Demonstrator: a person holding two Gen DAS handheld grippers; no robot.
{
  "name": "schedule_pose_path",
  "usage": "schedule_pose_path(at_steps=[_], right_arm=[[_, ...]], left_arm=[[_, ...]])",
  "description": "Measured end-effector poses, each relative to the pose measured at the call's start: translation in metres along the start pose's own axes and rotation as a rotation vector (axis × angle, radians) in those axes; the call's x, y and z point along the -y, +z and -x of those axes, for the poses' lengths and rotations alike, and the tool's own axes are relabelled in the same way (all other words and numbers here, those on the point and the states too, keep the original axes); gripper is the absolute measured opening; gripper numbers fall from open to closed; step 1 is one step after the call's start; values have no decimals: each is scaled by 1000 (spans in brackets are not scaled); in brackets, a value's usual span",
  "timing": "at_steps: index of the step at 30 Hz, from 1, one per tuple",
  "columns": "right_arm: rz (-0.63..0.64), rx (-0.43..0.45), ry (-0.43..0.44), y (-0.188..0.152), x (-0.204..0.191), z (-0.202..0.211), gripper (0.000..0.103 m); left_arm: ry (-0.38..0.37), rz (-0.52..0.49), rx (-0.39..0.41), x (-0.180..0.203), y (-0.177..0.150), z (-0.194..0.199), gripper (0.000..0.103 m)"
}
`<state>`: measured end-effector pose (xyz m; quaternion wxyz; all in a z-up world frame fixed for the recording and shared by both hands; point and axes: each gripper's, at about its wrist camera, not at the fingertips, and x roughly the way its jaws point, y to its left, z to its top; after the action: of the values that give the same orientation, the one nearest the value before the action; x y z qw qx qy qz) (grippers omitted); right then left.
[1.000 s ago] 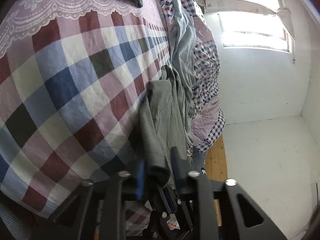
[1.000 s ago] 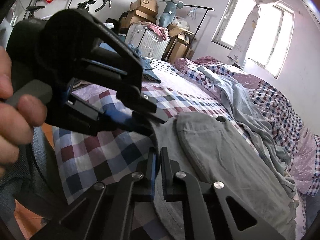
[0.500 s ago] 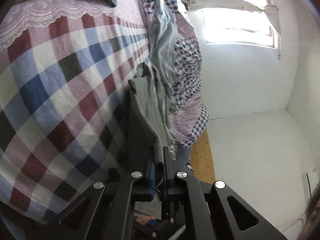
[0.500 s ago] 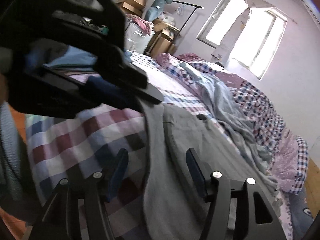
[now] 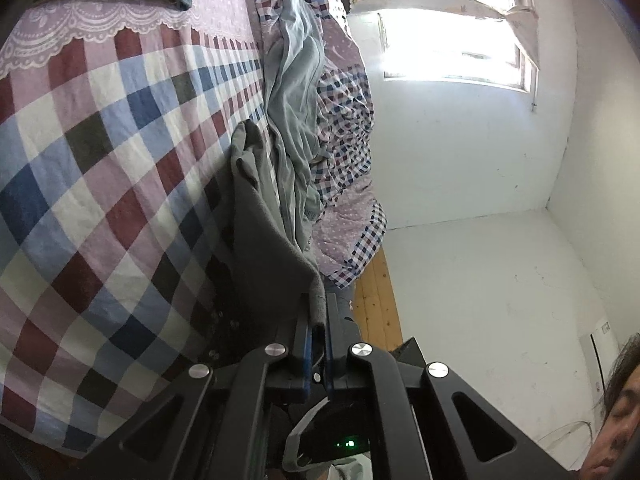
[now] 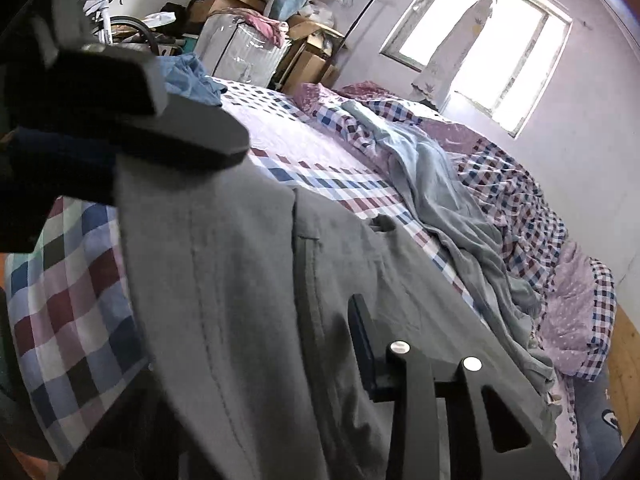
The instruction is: Fold clothes
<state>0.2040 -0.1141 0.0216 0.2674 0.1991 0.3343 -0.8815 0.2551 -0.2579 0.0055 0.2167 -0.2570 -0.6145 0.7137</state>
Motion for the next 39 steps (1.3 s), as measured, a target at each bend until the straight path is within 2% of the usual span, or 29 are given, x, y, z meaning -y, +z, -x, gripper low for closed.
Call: schedule_pose_path(at_steps=[1,2,4,7,8,10,11,12,13,26,39], right_arm=[[3,2,-3,1,0,-1,12],[8,-1,-3,1,0,-1,8],[9,-1,9,1,1,-1,5],[-9,9,32,1,8,-1,4],[-27,13,42,2,13,1,4],[-56,19,55,4,20,5,4],[-73,24,62,5,25,7,4],[-89,32,67,6,30,10,4],[-97,38,69,7,32,12,4],[-152,76,81,13,51,28,4],[-191,83,97,13,60,32,4]], left_arm=[[7,-4,3,0,0,-1,3],[16,-5,3,-1,0,-2,3],[37,0,6,-3,0,-2,3],[70,13,10,-8,3,-1,4],[81,17,11,-10,4,-1,8],[127,14,17,-11,8,-3,28],[141,16,27,-11,11,-4,52],[153,19,40,-13,13,-4,70],[165,23,52,-14,16,-5,74],[151,-12,-90,-14,76,-70,75],[270,-151,-283,0,111,-142,76]])
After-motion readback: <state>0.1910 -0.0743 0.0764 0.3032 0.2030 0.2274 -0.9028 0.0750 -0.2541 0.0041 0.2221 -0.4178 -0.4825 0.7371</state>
